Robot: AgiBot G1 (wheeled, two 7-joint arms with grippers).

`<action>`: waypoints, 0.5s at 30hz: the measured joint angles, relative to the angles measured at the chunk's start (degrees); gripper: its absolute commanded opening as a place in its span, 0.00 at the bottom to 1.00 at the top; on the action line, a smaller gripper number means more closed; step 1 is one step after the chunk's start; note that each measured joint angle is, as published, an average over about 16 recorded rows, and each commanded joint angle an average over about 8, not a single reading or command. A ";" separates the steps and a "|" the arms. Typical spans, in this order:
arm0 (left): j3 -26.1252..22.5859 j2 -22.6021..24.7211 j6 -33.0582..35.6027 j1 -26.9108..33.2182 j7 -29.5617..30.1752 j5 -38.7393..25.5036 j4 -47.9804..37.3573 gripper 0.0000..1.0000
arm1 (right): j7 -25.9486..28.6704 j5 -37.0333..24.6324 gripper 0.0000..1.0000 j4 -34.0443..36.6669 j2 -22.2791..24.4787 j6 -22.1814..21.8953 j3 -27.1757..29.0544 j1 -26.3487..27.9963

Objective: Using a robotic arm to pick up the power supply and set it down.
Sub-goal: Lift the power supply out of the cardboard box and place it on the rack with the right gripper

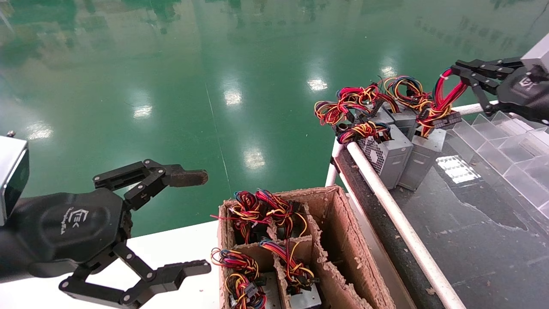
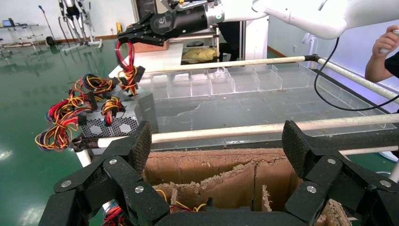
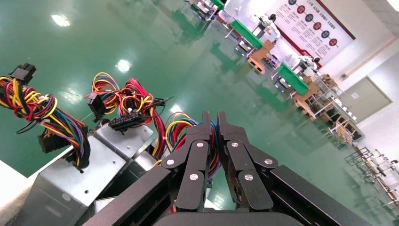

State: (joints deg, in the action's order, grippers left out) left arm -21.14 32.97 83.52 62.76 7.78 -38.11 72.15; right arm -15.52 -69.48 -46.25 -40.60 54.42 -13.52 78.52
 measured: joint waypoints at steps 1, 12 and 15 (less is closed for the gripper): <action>0.00 0.00 0.00 0.00 0.00 0.00 0.00 1.00 | -0.27 -0.15 0.00 0.57 -0.41 0.13 -0.17 0.48; 0.00 0.00 0.00 0.00 0.00 0.00 0.00 1.00 | -2.60 -0.49 0.00 5.27 -3.47 2.28 -1.12 4.49; -0.01 0.00 0.00 0.00 0.00 0.00 0.00 1.00 | -3.04 -0.37 0.00 6.21 -3.82 2.93 -1.19 5.09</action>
State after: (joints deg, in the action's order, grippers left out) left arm -21.14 32.97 83.52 62.76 7.77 -38.11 72.15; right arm -18.56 -69.85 -40.04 -44.42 57.34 -14.71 83.62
